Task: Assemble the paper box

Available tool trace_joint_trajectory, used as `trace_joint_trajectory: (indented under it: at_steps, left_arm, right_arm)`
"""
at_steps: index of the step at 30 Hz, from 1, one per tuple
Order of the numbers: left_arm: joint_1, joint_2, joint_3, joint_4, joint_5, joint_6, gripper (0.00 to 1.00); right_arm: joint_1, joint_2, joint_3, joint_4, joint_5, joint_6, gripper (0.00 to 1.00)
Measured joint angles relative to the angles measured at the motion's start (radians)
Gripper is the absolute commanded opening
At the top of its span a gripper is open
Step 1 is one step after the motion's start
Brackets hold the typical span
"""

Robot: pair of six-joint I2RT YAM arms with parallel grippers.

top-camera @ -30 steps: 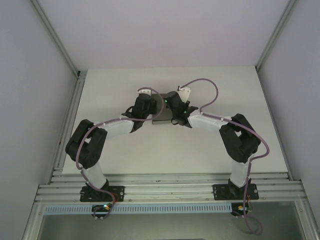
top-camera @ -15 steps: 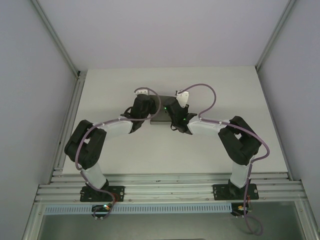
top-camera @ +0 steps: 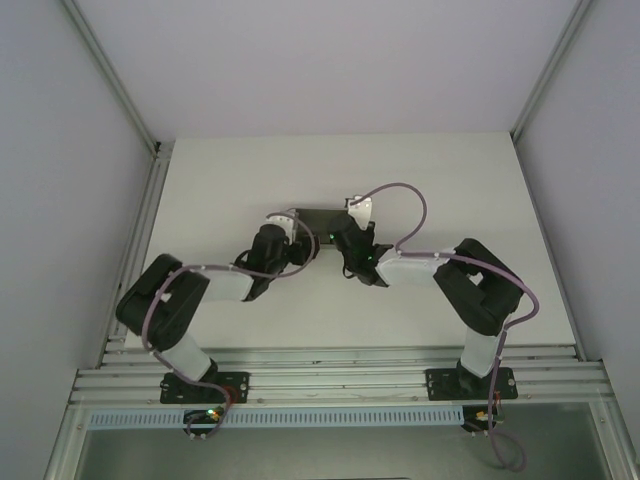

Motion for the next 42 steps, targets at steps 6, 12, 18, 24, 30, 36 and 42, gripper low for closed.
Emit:
trace_joint_trajectory:
  at_steps: [6, 12, 18, 24, 30, 36, 42]
  left_arm:
    - [-0.014, -0.319, 0.001, -0.245, -0.049, 0.011, 1.00]
    - [0.024, -0.462, 0.142, -0.567, -0.093, -0.010, 1.00]
    - [0.247, -0.230, 0.360, -0.678, 0.179, -0.046, 1.00]
    - [0.375, 0.154, 0.589, -0.695, 0.476, -0.042, 1.00]
    - [0.371, 0.356, 0.659, -0.710, 0.661, 0.006, 0.97]
    - [0.340, 0.482, 0.834, -0.829, 0.691, 0.135, 0.80]
    - [0.305, 0.506, 0.896, -0.922, 0.646, 0.245, 0.51]
  right_arm:
    - [0.040, 0.000, -0.037, 0.026, 0.044, -0.058, 0.00]
    - [0.056, 0.000, -0.103, 0.092, 0.034, -0.134, 0.00]
    - [0.060, 0.002, -0.151, 0.128, -0.035, -0.259, 0.04]
    - [0.059, 0.004, -0.200, 0.145, -0.136, -0.364, 0.06]
    - [0.054, 0.009, -0.196, 0.147, -0.177, -0.424, 0.09]
    - [0.037, 0.009, -0.214, 0.160, -0.228, -0.472, 0.13]
    - [0.018, 0.013, -0.247, 0.088, -0.278, -0.481, 0.24]
